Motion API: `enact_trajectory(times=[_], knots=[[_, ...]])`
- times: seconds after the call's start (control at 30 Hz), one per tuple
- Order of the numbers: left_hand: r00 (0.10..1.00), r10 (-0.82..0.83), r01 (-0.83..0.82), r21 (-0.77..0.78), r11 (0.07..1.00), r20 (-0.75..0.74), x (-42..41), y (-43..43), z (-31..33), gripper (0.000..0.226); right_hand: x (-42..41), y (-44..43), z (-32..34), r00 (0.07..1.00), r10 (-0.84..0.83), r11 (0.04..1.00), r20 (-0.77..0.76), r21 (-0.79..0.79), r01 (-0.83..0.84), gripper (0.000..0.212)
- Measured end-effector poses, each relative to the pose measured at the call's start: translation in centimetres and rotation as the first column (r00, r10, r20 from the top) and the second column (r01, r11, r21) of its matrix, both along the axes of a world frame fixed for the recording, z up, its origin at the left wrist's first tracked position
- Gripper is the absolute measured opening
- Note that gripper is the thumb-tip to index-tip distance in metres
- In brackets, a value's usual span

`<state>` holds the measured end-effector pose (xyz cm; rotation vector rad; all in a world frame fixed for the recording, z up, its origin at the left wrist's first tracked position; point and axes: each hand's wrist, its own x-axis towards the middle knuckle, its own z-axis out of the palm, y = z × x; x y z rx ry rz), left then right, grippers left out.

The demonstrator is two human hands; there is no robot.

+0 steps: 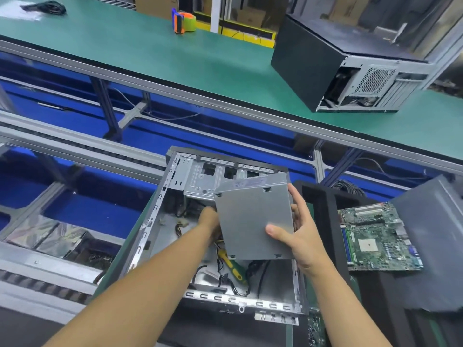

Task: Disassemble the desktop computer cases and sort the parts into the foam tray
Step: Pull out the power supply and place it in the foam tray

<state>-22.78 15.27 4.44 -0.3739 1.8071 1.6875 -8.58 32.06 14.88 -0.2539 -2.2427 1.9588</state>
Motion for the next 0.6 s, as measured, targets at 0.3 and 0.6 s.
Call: enact_trajectory(times=[0.3, 0.6], knots=[[0.989, -0.130, 0.134, 0.073, 0.988, -0.067, 0.6, -2.7, 1.3, 0.020, -0.1, -2.2, -0.2, 0.999, 0.027, 0.993, 0.033, 0.110, -0.031, 0.102], [0.981, 0.150, -0.165, 0.133, 0.977, 0.120, -1.8, -2.6, -2.3, 0.029, 0.4, -3.5, -1.1, 0.998, -0.015, 0.993, 0.060, 0.121, 0.008, 0.101]])
